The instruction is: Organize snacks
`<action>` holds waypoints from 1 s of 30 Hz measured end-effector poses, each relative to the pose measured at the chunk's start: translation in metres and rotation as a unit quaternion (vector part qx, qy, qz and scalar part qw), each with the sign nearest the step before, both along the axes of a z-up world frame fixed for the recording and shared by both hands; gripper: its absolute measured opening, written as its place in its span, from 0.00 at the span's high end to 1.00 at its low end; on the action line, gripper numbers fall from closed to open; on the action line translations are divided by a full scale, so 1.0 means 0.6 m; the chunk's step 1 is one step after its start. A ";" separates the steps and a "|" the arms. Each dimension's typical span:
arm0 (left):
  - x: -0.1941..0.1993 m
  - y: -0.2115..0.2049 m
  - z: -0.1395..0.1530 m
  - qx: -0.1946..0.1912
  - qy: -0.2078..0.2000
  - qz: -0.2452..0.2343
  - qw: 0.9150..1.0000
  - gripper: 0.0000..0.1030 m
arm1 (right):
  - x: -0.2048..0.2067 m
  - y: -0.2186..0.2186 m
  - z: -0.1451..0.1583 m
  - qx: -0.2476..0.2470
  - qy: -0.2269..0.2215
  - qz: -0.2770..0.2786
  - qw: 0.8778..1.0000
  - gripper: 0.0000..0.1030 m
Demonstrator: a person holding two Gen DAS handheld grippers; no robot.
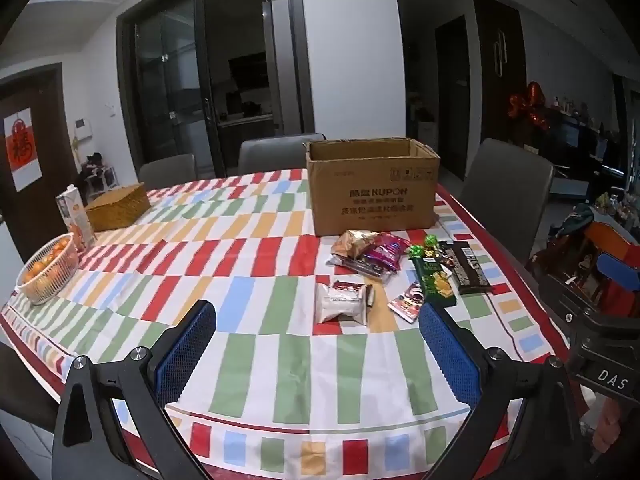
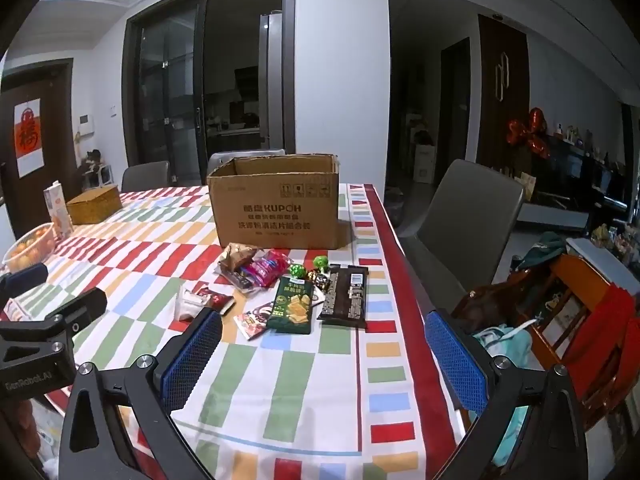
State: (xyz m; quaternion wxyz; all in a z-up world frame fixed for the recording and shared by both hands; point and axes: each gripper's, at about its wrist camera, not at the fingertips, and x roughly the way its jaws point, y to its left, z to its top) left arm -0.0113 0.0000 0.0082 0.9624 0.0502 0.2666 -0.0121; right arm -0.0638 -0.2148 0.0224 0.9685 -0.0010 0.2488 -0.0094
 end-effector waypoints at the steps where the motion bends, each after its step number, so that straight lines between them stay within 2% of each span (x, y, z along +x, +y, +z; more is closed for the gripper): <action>1: -0.001 -0.001 0.001 0.001 0.000 -0.001 1.000 0.00 | 0.001 -0.001 0.000 0.000 0.001 0.001 1.000 0.00; 30: -0.012 0.004 0.017 -0.009 -0.010 -0.012 1.000 0.00 | 0.000 -0.001 0.000 0.000 -0.004 0.002 1.000 0.00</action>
